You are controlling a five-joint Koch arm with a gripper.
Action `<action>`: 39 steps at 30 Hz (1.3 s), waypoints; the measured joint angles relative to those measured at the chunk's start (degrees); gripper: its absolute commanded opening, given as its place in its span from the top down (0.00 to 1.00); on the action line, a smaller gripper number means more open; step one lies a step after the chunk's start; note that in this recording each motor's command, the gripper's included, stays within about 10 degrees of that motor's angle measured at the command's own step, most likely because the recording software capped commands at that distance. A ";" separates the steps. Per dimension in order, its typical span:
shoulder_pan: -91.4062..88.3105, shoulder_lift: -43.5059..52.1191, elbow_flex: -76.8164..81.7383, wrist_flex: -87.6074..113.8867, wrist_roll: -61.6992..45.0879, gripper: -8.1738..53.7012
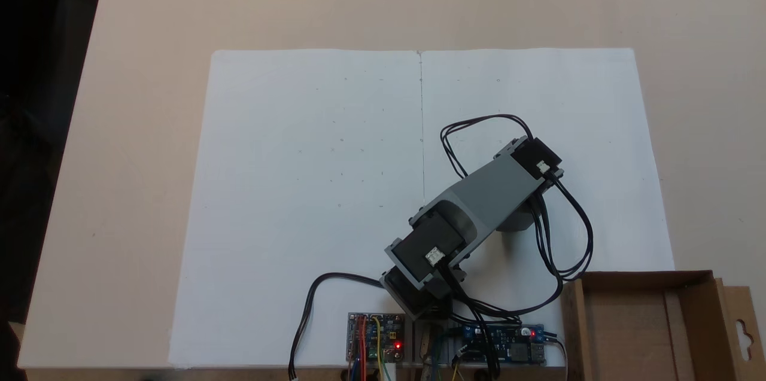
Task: Grasp a green dice and put it in the bin.
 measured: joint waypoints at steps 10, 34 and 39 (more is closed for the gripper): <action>0.00 1.14 3.96 -4.48 0.00 0.15; 1.93 -3.16 6.15 -14.85 0.00 0.18; 1.93 -3.25 6.06 -15.29 0.00 0.23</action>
